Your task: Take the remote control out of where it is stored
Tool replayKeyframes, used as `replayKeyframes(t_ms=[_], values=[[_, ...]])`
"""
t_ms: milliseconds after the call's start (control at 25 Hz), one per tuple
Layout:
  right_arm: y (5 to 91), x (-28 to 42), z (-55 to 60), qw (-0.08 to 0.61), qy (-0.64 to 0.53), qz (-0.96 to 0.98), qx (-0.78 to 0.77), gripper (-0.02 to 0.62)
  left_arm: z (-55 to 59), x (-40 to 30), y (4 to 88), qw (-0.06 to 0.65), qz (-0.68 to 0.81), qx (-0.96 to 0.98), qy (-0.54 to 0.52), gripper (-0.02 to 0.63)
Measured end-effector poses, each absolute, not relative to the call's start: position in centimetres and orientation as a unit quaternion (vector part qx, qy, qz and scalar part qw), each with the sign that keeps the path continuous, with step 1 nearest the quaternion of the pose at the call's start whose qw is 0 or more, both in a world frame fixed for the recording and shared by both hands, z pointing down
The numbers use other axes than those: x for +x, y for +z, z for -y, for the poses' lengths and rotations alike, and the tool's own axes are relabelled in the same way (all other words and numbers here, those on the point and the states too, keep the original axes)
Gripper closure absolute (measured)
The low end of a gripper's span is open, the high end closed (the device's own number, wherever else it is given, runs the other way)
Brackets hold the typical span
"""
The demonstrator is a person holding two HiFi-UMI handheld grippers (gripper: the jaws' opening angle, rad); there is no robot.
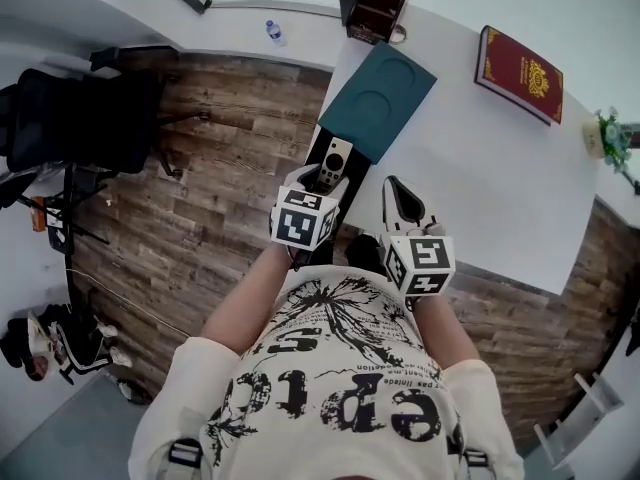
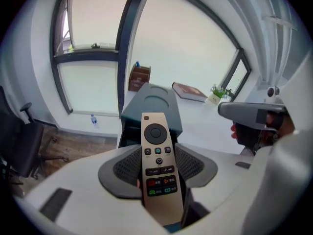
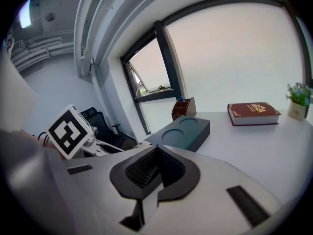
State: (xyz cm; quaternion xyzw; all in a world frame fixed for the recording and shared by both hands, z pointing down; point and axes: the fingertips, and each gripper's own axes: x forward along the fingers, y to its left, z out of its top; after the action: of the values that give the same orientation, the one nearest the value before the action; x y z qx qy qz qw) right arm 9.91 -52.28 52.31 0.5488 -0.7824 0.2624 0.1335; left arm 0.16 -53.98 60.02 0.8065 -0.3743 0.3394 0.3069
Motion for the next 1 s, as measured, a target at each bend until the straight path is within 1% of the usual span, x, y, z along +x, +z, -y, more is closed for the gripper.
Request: replayKeyframes(t_ms=[160,400,560,760,880,1000], values=[[49.7,9.9,52.9,0.118,0.235,0.786,0.560,0.594,55.2,0.4,55.0,0.272,0.391,0.833,0.280,0.385],[45.2,9.5,53.7,0.094,0.182,0.792,0.576,0.594,56.9,0.2,47.0,0.199,0.412,0.869,0.188,0.385],[42.4,8.9,53.9,0.078,0.152,0.791,0.587,0.594,57.6,-0.7,41.7,0.135,0.436,0.881,0.126,0.385],[38.0,9.3,54.1,0.040,0.096,0.782,0.615,0.594,58.1,-1.4,35.3,0.053,0.445,0.893,0.045,0.385],[36.1,9.2,54.2,0.029,0.071,0.779,0.622,0.594,57.8,-1.8,32.4,0.014,0.448,0.894,0.009,0.385],[34.8,9.2,54.2,0.019,0.052,0.773,0.632,0.594,57.4,-2.1,30.8,-0.005,0.447,0.894,-0.017,0.385]])
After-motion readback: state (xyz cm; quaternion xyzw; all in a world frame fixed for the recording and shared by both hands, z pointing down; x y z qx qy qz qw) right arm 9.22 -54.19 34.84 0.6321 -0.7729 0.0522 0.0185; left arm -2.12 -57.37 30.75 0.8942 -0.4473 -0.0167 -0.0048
